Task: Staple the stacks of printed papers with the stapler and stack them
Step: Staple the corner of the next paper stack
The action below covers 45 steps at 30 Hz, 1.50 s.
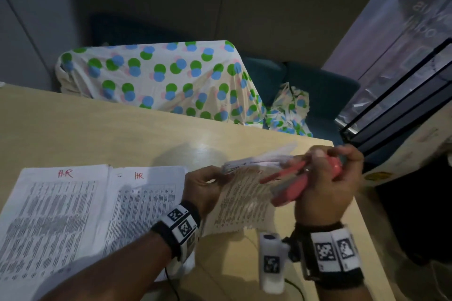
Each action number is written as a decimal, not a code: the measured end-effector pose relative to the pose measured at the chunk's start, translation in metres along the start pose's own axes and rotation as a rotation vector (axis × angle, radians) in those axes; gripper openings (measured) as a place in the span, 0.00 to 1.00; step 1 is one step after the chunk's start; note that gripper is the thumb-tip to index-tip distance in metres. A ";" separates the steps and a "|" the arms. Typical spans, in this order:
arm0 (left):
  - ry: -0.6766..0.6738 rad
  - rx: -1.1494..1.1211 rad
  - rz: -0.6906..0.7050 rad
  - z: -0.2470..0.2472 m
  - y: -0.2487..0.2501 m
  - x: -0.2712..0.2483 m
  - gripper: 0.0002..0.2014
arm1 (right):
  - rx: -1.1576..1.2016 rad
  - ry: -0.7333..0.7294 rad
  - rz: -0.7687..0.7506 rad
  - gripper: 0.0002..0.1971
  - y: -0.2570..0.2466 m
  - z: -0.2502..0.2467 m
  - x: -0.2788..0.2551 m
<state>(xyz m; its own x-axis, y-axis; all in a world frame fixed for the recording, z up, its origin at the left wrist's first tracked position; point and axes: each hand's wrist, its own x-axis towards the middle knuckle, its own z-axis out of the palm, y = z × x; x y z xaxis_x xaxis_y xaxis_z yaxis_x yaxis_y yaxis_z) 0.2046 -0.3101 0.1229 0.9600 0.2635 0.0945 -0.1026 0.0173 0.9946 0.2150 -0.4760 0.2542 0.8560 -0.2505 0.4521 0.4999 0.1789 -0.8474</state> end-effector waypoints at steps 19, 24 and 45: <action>-0.047 0.022 0.294 0.004 0.033 -0.002 0.05 | -0.029 -0.187 -0.156 0.16 0.015 0.055 0.005; -0.077 0.032 0.345 0.003 0.036 -0.002 0.05 | -0.160 -0.249 -0.075 0.07 0.017 0.049 0.005; -0.028 -0.029 0.081 0.015 0.032 -0.010 0.21 | -0.249 -0.137 0.204 0.11 0.022 0.055 0.007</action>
<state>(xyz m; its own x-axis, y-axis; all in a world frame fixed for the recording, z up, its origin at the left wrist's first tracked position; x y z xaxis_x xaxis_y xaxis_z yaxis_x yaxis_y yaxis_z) 0.1953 -0.3271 0.1547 0.9552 0.2378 0.1760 -0.1873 0.0256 0.9820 0.2393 -0.4214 0.2539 0.9532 -0.1004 0.2852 0.2836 -0.0298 -0.9585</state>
